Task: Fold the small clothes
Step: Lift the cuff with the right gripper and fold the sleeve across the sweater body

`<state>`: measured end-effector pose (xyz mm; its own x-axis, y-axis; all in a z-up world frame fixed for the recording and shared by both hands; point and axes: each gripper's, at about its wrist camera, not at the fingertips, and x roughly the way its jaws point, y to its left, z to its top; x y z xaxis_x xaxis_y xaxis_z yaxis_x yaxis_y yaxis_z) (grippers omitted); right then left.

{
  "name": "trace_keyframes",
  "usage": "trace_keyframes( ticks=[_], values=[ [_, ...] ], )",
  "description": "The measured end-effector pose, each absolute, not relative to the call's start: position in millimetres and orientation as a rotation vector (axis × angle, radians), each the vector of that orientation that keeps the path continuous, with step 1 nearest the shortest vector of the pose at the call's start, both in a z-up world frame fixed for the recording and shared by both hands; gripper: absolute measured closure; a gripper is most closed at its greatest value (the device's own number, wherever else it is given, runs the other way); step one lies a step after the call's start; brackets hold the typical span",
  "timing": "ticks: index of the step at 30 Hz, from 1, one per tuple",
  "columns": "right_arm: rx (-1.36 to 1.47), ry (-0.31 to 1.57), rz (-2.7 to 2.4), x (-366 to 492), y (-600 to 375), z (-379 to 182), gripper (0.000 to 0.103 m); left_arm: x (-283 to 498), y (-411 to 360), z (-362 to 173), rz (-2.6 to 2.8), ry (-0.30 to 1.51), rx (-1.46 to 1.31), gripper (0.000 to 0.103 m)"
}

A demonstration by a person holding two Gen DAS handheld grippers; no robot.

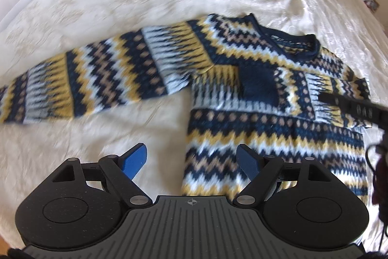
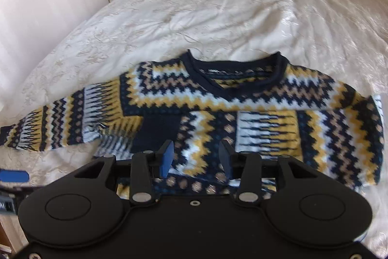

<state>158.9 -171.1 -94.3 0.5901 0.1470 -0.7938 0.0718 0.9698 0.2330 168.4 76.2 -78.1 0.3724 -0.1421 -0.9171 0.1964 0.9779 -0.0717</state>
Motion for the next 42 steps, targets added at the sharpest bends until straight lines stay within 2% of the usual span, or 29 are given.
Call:
trace_keyframes(
  ticks=[11, 19, 27, 31, 33, 34, 35, 36, 37, 38, 42],
  values=[
    [0.259, 1.051, -0.063, 125, -215, -128, 0.026, 219, 4, -112, -0.384, 1.119, 0.139, 0.023],
    [0.235, 1.128, -0.027, 123, -219, -157, 0.023, 247, -23, -147, -0.401, 1.143, 0.163, 0.023],
    [0.237, 1.141, 0.019, 124, -219, -168, 0.012, 271, -23, -174, -0.396, 1.205, 0.074, 0.022],
    [0.236, 1.136, 0.033, 124, -218, -170, 0.01, 282, -20, -174, -0.396, 1.232, 0.02, 0.022],
    [0.237, 1.134, 0.034, 123, -218, -170, 0.01, 282, -19, -171, -0.385, 1.208, 0.011, 0.037],
    [0.24, 1.133, 0.033, 123, -218, -169, 0.01, 282, -20, -168, -0.374, 1.197, 0.023, 0.058],
    [0.243, 1.133, 0.031, 123, -218, -168, 0.01, 281, -20, -165, -0.368, 1.187, 0.028, 0.073],
    [0.245, 1.132, 0.03, 122, -219, -168, 0.01, 279, -20, -161, -0.361, 1.177, 0.031, 0.076],
    [0.249, 1.131, 0.026, 122, -219, -166, 0.01, 278, -20, -157, -0.363, 1.161, 0.028, 0.088],
    [0.253, 1.131, 0.025, 121, -219, -165, 0.01, 277, -19, -153, -0.373, 1.149, 0.019, 0.093],
    [0.266, 1.128, 0.016, 117, -221, -160, 0.01, 267, -12, -120, -0.371, 1.045, -0.002, 0.093]
  ],
)
